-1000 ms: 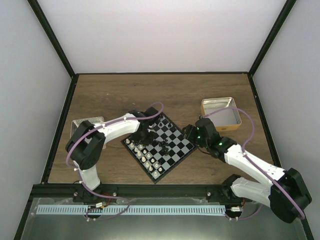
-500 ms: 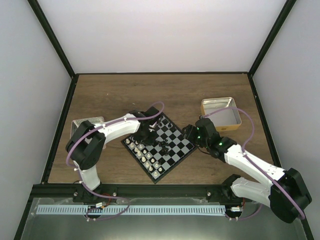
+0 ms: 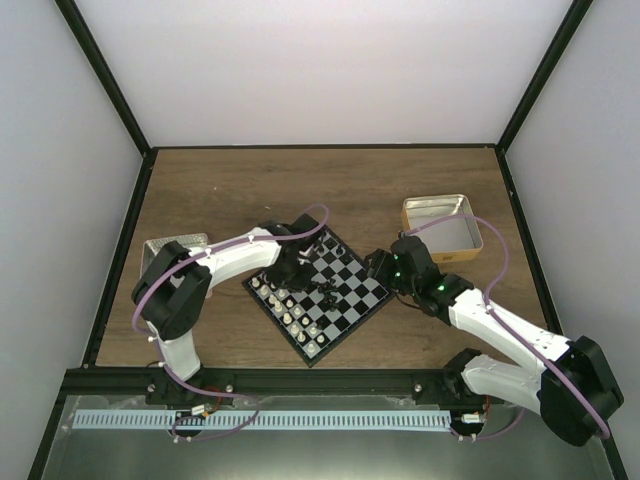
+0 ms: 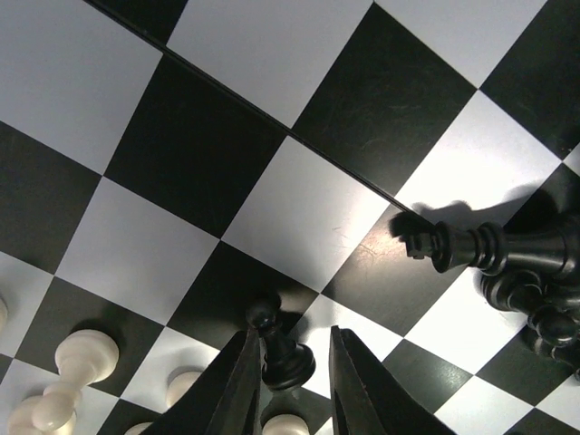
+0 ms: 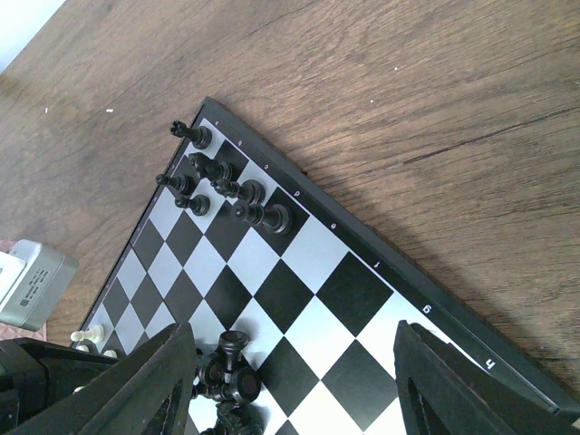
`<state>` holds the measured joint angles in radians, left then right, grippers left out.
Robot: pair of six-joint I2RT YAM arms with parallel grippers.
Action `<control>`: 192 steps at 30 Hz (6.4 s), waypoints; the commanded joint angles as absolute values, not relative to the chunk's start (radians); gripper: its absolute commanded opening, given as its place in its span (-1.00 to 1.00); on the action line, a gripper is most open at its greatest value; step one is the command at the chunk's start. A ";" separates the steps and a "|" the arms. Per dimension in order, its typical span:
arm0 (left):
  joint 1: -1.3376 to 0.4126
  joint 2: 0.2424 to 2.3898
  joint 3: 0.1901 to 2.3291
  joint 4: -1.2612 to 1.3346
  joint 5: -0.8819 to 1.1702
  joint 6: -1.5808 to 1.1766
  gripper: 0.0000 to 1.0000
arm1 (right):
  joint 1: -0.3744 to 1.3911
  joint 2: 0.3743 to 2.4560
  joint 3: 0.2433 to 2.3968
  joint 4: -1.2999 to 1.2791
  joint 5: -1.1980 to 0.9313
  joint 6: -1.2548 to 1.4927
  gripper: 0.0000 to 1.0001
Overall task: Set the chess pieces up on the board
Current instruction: Adjust the chess piece on the chessboard, then pick up the chess piece from the chessboard, then place the chess piece on the chessboard, then pick up the chess piece from the chessboard.
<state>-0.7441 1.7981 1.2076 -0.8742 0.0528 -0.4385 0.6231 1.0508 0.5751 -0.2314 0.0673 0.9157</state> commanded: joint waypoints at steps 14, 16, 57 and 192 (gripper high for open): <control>-0.765 1.807 1.209 -0.897 0.021 -0.448 -0.48 | 0.623 1.040 0.579 -0.216 0.076 0.915 0.23; -0.766 1.815 1.210 -0.887 0.026 -0.448 -0.48 | 0.623 1.040 0.580 -0.215 0.077 0.913 0.23; -0.772 1.295 0.965 -0.153 0.232 0.024 -0.92 | 0.520 1.087 0.873 -0.208 -0.561 0.551 0.27; -0.745 0.969 0.813 -0.326 -0.235 -0.392 1.00 | 0.781 1.646 1.106 -0.298 0.011 0.411 -0.25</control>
